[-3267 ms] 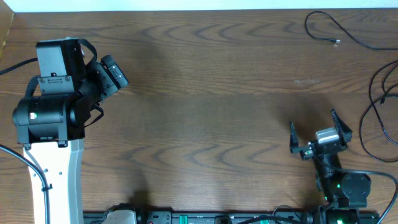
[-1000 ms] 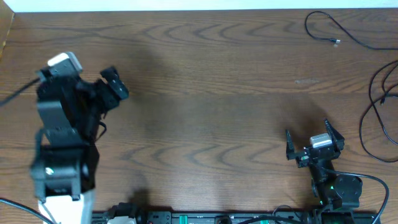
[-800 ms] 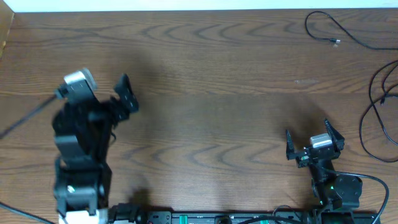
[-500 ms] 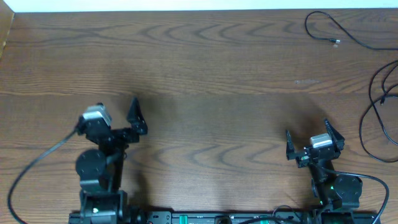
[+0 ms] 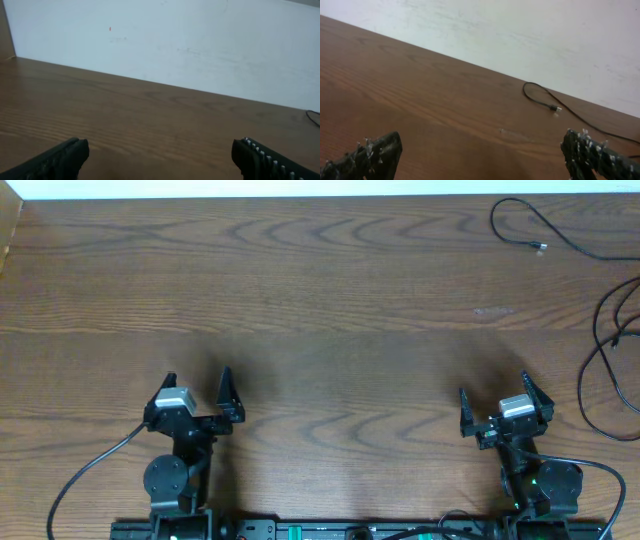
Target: Untangle cables
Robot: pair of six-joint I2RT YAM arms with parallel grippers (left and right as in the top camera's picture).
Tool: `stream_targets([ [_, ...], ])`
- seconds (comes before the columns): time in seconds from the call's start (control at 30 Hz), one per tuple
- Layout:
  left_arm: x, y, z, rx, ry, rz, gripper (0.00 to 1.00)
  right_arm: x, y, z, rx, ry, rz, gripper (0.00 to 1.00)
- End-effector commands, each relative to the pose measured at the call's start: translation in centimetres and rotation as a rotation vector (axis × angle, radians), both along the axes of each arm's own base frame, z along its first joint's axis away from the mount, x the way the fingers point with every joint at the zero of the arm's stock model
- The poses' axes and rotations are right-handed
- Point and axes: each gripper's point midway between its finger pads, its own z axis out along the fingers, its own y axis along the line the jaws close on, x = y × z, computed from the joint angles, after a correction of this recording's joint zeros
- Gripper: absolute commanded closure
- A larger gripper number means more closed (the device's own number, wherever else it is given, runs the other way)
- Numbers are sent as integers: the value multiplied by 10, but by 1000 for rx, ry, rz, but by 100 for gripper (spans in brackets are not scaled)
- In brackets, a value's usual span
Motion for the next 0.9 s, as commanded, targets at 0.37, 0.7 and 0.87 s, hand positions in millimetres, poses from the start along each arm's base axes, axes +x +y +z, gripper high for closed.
stream_targets([
  [0.37, -8, 1, -39, 58, 86, -1, 2, 0, -4, -1, 9, 2, -20, 1],
  [0.7, -9, 0, -49, 55, 127, -3, 2, 0, -4, -1, 9, 2, -20, 1],
  [0.87, -9, 0, -49, 55, 129, -3, 2, 0, -4, -1, 9, 2, -20, 1],
])
